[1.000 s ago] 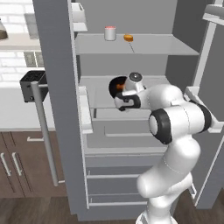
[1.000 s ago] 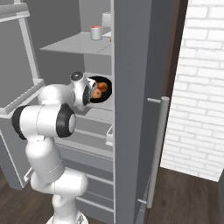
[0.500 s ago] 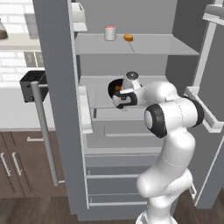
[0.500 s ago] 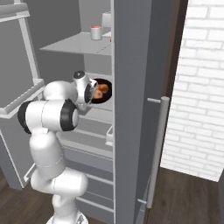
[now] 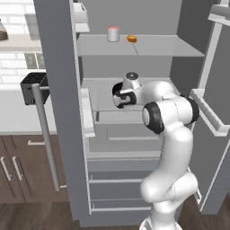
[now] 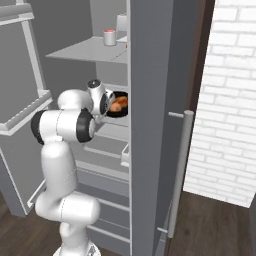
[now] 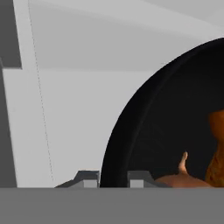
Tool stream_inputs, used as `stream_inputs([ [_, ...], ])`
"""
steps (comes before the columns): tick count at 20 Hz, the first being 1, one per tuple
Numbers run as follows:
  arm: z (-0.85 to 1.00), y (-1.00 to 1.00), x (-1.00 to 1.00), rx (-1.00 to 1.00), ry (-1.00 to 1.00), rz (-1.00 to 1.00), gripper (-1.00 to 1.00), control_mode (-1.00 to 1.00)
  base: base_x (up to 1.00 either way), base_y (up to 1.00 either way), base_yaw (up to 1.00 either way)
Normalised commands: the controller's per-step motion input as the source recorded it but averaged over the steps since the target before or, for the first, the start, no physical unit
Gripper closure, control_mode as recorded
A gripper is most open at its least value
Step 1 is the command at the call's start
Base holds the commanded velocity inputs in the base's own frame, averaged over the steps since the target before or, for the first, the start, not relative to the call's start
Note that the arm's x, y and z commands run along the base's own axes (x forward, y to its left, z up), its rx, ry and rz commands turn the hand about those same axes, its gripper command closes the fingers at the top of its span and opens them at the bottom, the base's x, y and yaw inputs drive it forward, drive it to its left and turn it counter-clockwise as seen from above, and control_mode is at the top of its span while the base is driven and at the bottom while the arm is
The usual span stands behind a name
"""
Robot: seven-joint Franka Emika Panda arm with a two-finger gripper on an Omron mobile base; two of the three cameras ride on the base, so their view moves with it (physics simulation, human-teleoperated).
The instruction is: Pick the chicken drumstick and onion from their plates and place them in the bowl. Then put the bowl in the fridge.
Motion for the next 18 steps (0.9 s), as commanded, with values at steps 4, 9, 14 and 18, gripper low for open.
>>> stream_inputs([
  [4,-0.14,0.0,0.56,0.0,0.01,0.01,1.0,-1.0,0.0,0.0,0.0],
  [9,-0.25,0.0,0.12,0.0,0.01,0.02,-1.0,-1.0,0.0,0.0,0.0],
  [14,0.17,0.02,-0.01,-0.01,-0.06,0.02,-1.0,-1.0,0.0,0.0,0.0],
  [18,0.41,0.13,-0.26,-0.01,-0.15,0.03,-1.0,-1.0,0.0,0.0,0.0],
])
